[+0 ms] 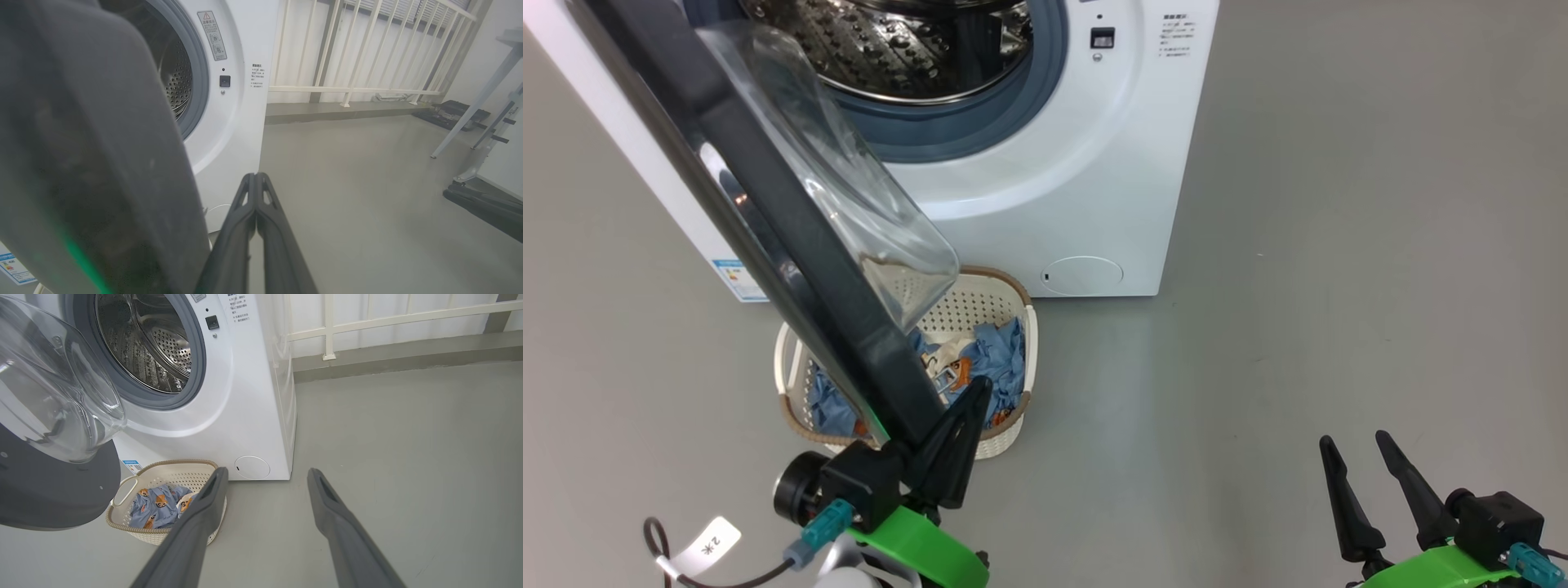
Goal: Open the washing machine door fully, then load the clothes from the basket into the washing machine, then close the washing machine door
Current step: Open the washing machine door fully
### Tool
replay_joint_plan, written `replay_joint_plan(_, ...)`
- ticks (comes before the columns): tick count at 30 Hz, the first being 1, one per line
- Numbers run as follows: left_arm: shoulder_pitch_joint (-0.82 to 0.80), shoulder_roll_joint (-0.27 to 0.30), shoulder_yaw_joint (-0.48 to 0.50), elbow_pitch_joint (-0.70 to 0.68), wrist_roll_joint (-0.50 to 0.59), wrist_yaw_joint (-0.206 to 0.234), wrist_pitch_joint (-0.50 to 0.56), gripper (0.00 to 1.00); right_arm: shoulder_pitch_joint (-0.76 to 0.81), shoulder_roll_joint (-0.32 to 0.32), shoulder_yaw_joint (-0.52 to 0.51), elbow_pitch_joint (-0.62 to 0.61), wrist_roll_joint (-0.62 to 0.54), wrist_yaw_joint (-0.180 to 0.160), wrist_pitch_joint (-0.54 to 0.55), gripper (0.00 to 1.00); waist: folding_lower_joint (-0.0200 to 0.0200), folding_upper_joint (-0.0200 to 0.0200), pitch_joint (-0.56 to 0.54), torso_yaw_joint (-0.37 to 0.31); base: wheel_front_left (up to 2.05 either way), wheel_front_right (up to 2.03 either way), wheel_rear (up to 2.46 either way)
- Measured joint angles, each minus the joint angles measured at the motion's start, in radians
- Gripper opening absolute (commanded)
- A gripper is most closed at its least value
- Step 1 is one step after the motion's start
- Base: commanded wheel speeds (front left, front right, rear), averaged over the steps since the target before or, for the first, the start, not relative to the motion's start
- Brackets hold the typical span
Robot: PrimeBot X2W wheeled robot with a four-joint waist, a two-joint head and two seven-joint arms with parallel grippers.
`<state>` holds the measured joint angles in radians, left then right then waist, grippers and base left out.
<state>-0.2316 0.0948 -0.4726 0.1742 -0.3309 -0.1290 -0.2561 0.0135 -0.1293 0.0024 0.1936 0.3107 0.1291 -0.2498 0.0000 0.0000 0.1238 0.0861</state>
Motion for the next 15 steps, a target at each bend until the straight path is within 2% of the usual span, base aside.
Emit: replay_joint_plan(15,0.002,-0.027,0.03,0.022,0.003,-0.005,0.001,0.0,-0.015,0.002,0.003,0.017,0.009,0.0,0.0,1.0,0.0,0.0,0.008,0.038,0.0,0.0,0.0)
